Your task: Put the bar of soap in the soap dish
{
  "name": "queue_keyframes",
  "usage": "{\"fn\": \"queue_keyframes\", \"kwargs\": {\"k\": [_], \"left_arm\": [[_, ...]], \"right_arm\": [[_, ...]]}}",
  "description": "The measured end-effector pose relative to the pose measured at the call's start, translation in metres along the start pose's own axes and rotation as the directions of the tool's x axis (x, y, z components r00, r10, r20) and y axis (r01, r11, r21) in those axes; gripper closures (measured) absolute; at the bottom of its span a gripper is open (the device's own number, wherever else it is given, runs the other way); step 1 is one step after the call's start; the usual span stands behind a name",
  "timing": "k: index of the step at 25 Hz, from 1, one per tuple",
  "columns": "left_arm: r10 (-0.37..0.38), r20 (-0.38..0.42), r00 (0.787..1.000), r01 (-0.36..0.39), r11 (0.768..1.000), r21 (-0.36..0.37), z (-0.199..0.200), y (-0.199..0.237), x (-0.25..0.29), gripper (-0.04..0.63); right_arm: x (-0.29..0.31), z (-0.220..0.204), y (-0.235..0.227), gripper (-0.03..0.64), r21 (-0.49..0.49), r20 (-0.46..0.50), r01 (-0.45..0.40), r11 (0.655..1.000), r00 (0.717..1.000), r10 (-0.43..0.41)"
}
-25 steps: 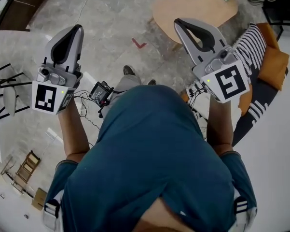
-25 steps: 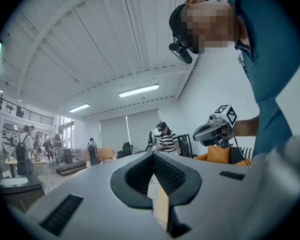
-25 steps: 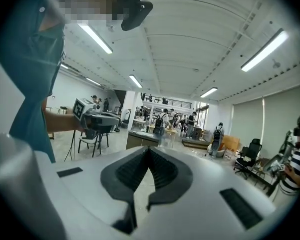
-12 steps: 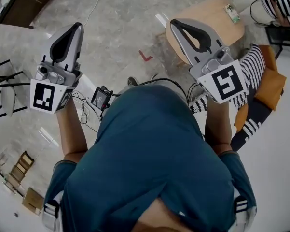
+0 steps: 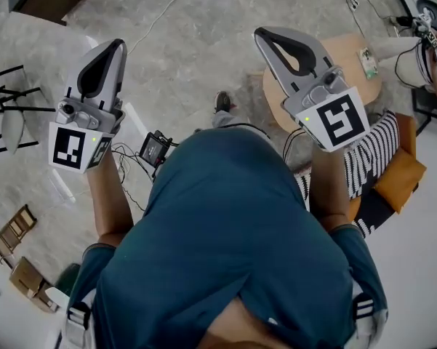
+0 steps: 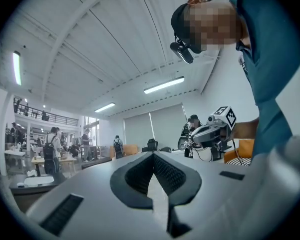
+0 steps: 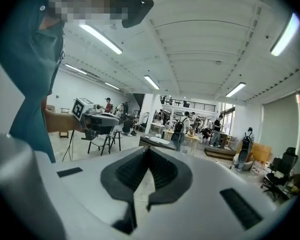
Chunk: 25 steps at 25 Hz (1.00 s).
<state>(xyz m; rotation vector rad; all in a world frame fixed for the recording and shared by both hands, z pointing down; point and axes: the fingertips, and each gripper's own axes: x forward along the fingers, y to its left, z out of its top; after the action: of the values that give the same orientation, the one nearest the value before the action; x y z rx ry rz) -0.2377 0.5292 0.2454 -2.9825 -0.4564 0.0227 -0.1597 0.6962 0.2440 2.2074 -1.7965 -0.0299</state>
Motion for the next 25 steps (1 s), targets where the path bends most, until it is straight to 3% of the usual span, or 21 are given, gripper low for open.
{"fn": "queue_keyframes", "kwargs": {"k": [10,19,25], "left_arm": [[0.135,-0.016,0.991,-0.133,0.989,0.066,0.008,0.044,0.066,0.592],[0.218,-0.044,0.975,-0.215,0.975,0.061,-0.005,0.102,0.079,0.592],[0.229,-0.018,0.973,-0.227,0.971,0.068,-0.009,0.182,0.078,0.592]], "right_arm": [[0.054,-0.004,-0.093,0.603,0.018,0.052,-0.118,0.993,0.992,0.117],[0.121,-0.014,-0.122,0.603,0.029,0.065,-0.193,0.981,0.979,0.191],[0.199,0.002,-0.132,0.603,-0.015,0.078,-0.205,0.979,0.976,0.205]]}}
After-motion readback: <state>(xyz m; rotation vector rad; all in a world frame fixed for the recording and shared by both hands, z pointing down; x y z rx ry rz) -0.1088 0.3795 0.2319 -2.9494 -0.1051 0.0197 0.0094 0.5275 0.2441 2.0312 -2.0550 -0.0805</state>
